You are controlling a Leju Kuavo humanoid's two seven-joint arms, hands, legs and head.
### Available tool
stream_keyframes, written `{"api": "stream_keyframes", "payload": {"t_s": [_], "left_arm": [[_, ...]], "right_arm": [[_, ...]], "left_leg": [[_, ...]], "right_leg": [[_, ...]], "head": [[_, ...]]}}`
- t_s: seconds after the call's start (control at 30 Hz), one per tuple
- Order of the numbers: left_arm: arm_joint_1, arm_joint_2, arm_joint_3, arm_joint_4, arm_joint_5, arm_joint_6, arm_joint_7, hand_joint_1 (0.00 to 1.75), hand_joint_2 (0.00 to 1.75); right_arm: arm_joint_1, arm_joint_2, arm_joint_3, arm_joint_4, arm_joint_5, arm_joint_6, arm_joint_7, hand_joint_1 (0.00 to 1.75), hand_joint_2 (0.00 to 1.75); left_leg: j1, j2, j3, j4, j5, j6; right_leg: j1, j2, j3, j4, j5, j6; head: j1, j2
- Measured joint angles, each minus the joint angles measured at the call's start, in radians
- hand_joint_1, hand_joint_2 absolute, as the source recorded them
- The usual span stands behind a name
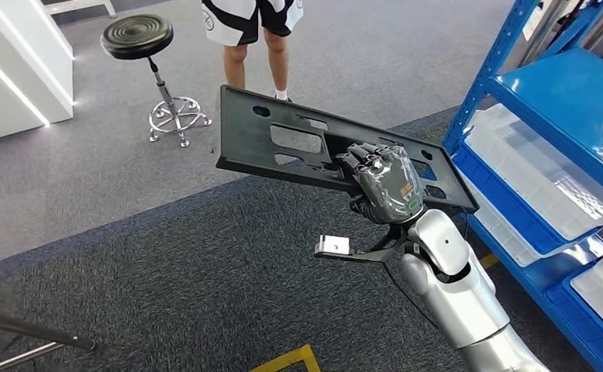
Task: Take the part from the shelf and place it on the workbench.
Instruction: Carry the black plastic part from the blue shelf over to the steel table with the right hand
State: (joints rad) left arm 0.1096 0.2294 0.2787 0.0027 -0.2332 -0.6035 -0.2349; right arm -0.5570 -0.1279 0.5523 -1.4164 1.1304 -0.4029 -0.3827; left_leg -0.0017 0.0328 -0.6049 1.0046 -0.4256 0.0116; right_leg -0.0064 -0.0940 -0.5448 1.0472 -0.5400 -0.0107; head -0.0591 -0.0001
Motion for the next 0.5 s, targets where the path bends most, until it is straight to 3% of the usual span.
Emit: {"api": "stream_keyframes", "payload": {"t_s": [0.03, 0.1, 0.17, 0.2, 0.27, 0.33, 0.4, 0.43, 0.47, 0.5], "left_arm": [[0.000, -0.001, 0.003, 0.000, 0.000, 0.000, 0.000, 0.00, 1.75], [-0.006, -0.004, 0.006, 0.000, 0.000, 0.000, 0.001, 0.00, 1.75], [-0.010, -0.007, 0.009, 0.000, 0.001, 0.001, 0.001, 0.00, 1.75], [-0.009, -0.009, 0.010, 0.000, 0.001, 0.002, 0.002, 0.00, 1.75], [-0.009, -0.012, 0.012, 0.000, 0.001, 0.004, 0.003, 0.00, 1.75], [-0.010, -0.013, 0.013, 0.000, 0.001, 0.004, 0.003, 0.00, 1.75], [-0.009, -0.014, 0.014, 0.000, 0.000, 0.005, 0.004, 0.00, 1.75], [-0.007, -0.014, 0.014, 0.000, 0.000, 0.005, 0.004, 0.00, 1.75], [-0.004, -0.016, 0.014, 0.000, -0.001, 0.006, 0.005, 0.00, 1.75], [-0.001, -0.017, 0.014, 0.000, -0.003, 0.006, 0.005, 0.00, 1.75]], "right_arm": [[0.000, 0.000, -0.002, -0.001, 0.000, -0.001, -0.001, 1.75, 1.75], [0.003, -0.003, -0.005, -0.001, 0.001, -0.003, -0.003, 1.75, 1.75], [0.012, -0.007, -0.006, -0.001, 0.001, -0.003, -0.003, 1.75, 1.75], [0.015, -0.008, -0.007, 0.000, 0.002, -0.004, -0.003, 1.75, 1.75], [0.018, -0.011, -0.008, -0.001, 0.004, -0.004, -0.004, 1.75, 1.75], [0.018, -0.012, -0.011, 0.000, 0.007, -0.005, -0.005, 1.75, 1.75], [0.020, -0.013, -0.013, 0.001, 0.009, -0.007, -0.006, 1.75, 1.75], [0.020, -0.013, -0.014, 0.000, 0.010, -0.007, -0.006, 1.75, 1.75], [0.019, -0.013, -0.015, 0.000, 0.011, -0.008, -0.007, 1.75, 1.75], [0.017, -0.012, -0.015, -0.001, 0.011, -0.008, -0.007, 1.75, 1.75]], "left_leg": [[0.003, -0.011, 0.004, -0.007, 0.004, 0.006], [0.006, -0.034, 0.006, -0.011, 0.006, 0.012], [0.006, -0.062, 0.006, -0.007, 0.004, 0.014], [0.007, -0.077, 0.006, -0.004, 0.003, 0.013], [0.011, -0.107, 0.005, 0.008, -0.003, 0.006], [0.012, -0.135, -0.005, 0.028, -0.012, -0.005], [0.015, -0.158, -0.019, 0.040, -0.014, -0.016], [0.017, -0.169, -0.025, 0.041, -0.012, -0.020], [0.019, -0.165, -0.028, 0.043, -0.012, -0.024], [0.018, -0.144, -0.034, 0.053, -0.018, -0.029]], "right_leg": [[-0.002, 0.029, -0.013, 0.030, -0.020, 0.002], [-0.006, 0.082, -0.070, 0.144, -0.077, 0.003], [-0.007, 0.092, -0.128, 0.243, -0.102, 0.005], [-0.009, 0.093, -0.136, 0.247, -0.085, 0.007], [-0.016, 0.108, -0.103, 0.153, -0.011, 0.012], [-0.023, 0.155, -0.065, 0.060, 0.035, 0.016], [-0.022, 0.176, -0.061, 0.040, 0.037, 0.013], [-0.021, 0.163, -0.062, 0.039, 0.039, 0.006], [-0.020, 0.151, -0.060, 0.036, 0.040, -0.001], [-0.019, 0.138, -0.057, 0.032, 0.042, -0.009]], "head": [[0.000, 0.000], [0.001, 0.000], [0.001, 0.000], [0.001, 0.000], [0.001, 0.000], [0.001, 0.000], [0.000, 0.000], [0.000, 0.000], [0.000, 0.000], [0.000, 0.000]]}}
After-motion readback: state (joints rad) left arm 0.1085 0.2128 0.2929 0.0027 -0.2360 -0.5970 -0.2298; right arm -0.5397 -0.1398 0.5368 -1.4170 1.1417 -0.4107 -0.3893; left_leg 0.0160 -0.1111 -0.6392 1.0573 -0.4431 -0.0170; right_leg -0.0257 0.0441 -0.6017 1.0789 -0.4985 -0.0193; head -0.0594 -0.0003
